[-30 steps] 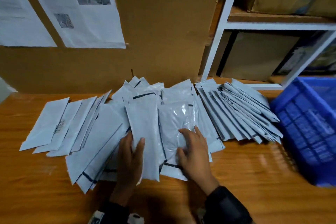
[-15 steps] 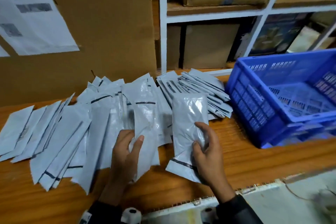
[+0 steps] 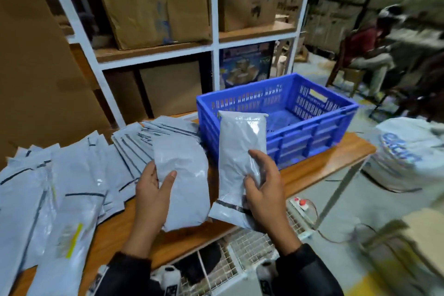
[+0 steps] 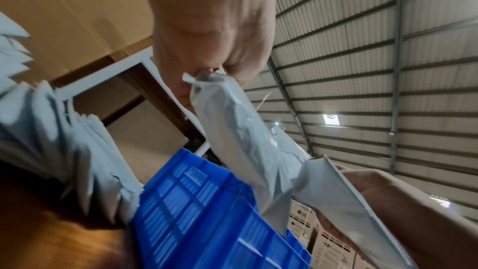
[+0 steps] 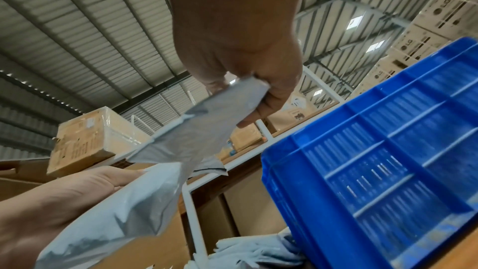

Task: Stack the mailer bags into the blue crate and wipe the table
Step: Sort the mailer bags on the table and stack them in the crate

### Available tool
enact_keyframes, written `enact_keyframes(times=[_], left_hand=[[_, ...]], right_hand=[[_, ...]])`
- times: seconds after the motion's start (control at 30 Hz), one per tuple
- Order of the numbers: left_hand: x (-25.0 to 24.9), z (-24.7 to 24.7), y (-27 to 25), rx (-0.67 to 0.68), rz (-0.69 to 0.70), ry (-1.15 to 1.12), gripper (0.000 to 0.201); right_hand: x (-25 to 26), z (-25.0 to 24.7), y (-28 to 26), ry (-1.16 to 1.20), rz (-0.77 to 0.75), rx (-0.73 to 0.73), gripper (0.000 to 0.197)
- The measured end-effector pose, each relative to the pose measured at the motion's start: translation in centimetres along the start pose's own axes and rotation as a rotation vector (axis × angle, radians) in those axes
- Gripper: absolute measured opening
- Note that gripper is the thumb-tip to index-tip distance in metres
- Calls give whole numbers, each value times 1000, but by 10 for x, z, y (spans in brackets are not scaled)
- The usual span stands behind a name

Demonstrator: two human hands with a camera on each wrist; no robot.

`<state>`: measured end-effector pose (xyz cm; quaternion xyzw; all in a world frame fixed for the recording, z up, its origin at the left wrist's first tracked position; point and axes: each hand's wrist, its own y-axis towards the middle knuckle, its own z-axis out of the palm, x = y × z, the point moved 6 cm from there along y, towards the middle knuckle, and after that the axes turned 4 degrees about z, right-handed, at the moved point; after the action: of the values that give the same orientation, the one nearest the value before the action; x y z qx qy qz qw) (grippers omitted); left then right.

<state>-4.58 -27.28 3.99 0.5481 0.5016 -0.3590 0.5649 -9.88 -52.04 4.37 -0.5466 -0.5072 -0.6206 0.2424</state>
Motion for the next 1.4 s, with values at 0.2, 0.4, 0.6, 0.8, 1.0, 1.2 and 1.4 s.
enact_keyframes(times=[0.2, 0.4, 0.6, 0.8, 1.0, 1.2, 1.4], left_hand=[[-29, 56, 15, 18, -9, -1, 53], [-30, 95, 50, 25, -24, -30, 56], [-25, 142, 97, 60, -15, -31, 65], [-18, 178, 150, 148, 87, 144, 36], [4, 197, 178, 241, 94, 434, 26], [-17, 222, 205, 400, 114, 630, 37], [-21, 268, 224, 619, -80, 916, 47]], right_hand=[[-6, -50, 36, -25, 1, -59, 55], [-19, -72, 88, -57, -3, -26, 53], [-42, -81, 162, -137, 17, 22, 53], [-56, -87, 227, -163, 84, 175, 52], [-61, -88, 286, -371, 133, 356, 53], [-86, -85, 313, -452, 154, 450, 52], [-114, -88, 320, -436, 200, 450, 51]])
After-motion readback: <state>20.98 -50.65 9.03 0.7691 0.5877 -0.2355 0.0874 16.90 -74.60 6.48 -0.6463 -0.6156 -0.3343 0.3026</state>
